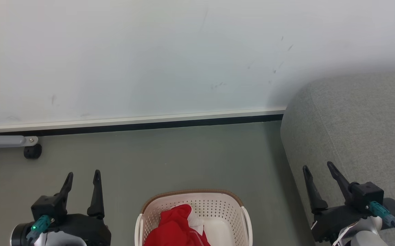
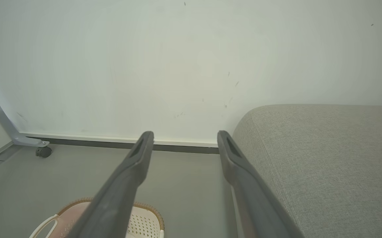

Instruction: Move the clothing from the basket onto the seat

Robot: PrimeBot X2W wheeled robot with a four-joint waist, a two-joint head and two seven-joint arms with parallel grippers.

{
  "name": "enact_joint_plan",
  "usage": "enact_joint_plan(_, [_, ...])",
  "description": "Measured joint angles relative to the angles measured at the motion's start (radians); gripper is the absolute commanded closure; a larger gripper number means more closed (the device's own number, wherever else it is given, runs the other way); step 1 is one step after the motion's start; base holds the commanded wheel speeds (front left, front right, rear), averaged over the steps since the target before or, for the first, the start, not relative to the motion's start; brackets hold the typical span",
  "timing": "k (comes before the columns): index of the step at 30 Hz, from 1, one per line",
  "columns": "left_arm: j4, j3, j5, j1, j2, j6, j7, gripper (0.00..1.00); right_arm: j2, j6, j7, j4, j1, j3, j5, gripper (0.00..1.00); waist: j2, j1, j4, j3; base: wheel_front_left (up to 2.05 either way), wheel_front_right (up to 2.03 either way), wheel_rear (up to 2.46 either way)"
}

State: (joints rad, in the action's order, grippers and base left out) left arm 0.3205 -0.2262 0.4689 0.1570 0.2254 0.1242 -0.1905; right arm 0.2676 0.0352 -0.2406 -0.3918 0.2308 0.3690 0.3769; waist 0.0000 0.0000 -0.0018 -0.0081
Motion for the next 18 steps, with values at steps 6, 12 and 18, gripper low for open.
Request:
enact_joint_plan(6, [-0.002, 0.008, -0.005, -0.001, -0.006, 0.000, 0.004, 0.00, 0.000, 0.000, 0.000, -0.002, 0.005, 0.000, 0.001, 0.00, 0.0001, 0.0000, -0.001, 0.003, 0.00, 0.00, 0.00])
enact_joint_plan(12, [-0.014, 0.023, -0.030, -0.005, -0.009, 0.000, 0.004, 0.00, -0.001, -0.004, -0.006, 0.003, 0.010, 0.000, 0.001, 0.00, 0.0001, 0.0000, -0.006, 0.016, 0.00, 0.00, 0.00])
enact_joint_plan(18, [-0.034, 0.031, -0.037, -0.005, -0.015, 0.000, 0.004, 0.00, -0.001, -0.006, -0.007, 0.031, 0.032, -0.002, 0.001, 0.00, 0.0001, 0.0000, -0.012, 0.042, 0.00, 0.00, 0.00])
